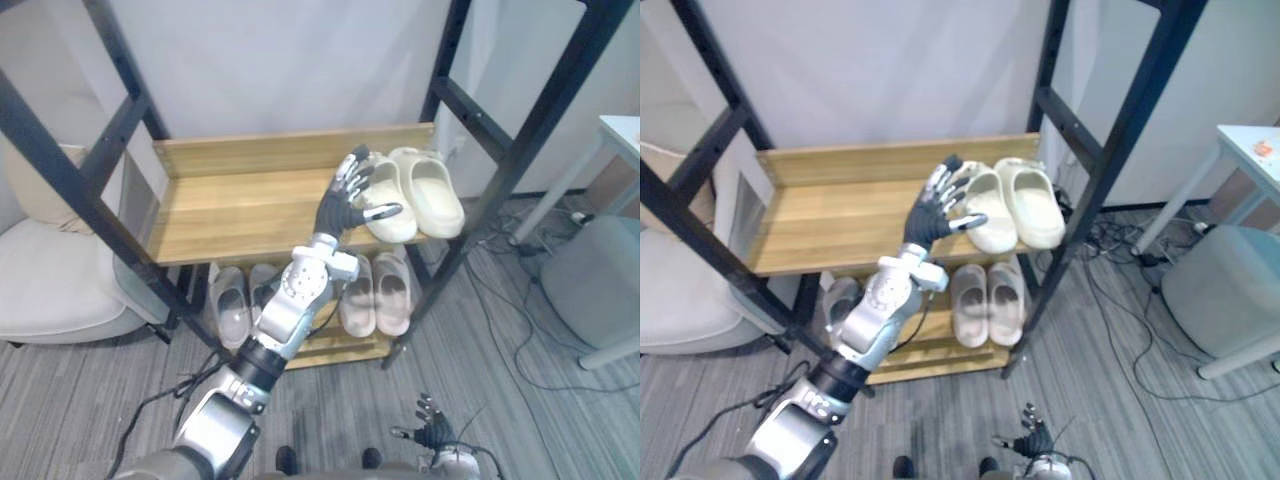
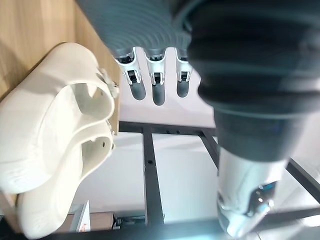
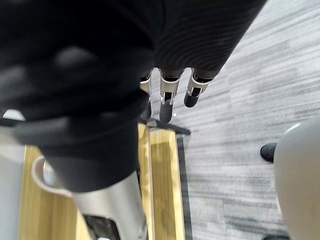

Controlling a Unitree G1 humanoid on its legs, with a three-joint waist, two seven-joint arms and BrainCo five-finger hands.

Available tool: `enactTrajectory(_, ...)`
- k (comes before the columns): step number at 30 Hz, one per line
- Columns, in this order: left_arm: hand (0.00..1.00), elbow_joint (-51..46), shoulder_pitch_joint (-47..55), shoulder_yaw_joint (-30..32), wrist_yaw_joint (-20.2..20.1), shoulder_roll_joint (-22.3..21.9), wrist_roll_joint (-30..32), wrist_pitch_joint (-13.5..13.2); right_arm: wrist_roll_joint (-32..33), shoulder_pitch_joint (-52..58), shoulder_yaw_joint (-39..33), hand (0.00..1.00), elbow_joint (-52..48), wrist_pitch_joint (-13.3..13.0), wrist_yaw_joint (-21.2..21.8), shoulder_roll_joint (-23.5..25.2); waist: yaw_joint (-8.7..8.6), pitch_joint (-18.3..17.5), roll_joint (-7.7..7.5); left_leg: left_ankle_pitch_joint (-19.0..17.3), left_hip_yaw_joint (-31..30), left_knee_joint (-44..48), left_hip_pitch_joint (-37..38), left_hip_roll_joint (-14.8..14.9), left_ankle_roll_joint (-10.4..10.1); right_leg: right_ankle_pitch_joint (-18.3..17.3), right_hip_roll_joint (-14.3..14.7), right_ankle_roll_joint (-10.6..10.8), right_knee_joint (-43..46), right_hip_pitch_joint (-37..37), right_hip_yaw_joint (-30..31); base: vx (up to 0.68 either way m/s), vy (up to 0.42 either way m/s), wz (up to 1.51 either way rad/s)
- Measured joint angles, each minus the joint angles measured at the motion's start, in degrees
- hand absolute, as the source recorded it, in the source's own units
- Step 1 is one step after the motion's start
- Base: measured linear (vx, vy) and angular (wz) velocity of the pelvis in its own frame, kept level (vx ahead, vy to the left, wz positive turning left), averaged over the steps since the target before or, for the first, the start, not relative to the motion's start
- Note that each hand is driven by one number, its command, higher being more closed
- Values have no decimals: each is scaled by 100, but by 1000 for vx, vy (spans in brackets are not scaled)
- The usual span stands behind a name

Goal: Organize the slippers on the shoe rack

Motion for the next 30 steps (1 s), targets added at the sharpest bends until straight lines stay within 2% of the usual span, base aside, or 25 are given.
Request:
enactTrajectory(6, 0, -950, 984, -507, -523, 375, -455, -37, -7, -103, 2, 0, 474, 10, 86, -1, 199, -127, 26, 3, -274, 0, 55, -20, -8, -118, -6, -19, 3, 152, -204, 3, -15, 20)
enactTrajectory(13, 0, -960, 2328, -795, -1005, 393, -453, -33, -9, -176, -3, 0, 699, 4, 87, 15, 256, -165, -27, 30, -638, 0, 95, -49, -31, -229, -6, -18, -6, 369, -545, 7, -23, 28)
enactTrajectory(17, 0, -79, 3138, -662, -1227, 396, -220, 20, -11, -254, -11, 0, 865, -5, 80, 30, 286, -159, -38, 29, -743, -1, 151, -44, -44, -298, 1, -26, -8, 457, -665, 0, -27, 15)
enactTrajectory(20, 0, 882, 3435, -316, -1366, 313, 114, 51, -16, -293, -30, 0, 900, -11, 82, 69, 305, -158, -76, 8, -742, -1, 181, -18, -73, -348, 21, -4, -7, 489, -663, 2, -24, 0)
enactTrajectory(21, 0, 1582, 3471, 46, -1359, 224, 372, 121, -21, -311, -49, 0, 937, -34, 84, 112, 310, -161, -87, 6, -743, -1, 182, 1, -78, -366, 42, 6, -8, 490, -665, 3, -35, -1)
enactTrajectory(26, 0, 2789, 3501, 779, -1314, 160, 1060, 147, -217, -506, -71, 0, 1379, -78, 76, 172, 309, -184, -201, 6, -795, -1, 182, 14, -87, -344, 75, -34, -57, 526, -688, 8, -16, 2)
enactTrajectory(30, 0, 3522, 3507, 1248, -1111, 124, 1702, 149, -243, -596, -112, 0, 1572, -102, 56, 218, 306, -182, -269, 6, -838, -1, 204, -24, -88, -344, 56, -31, -119, 612, -760, 18, -11, 9)
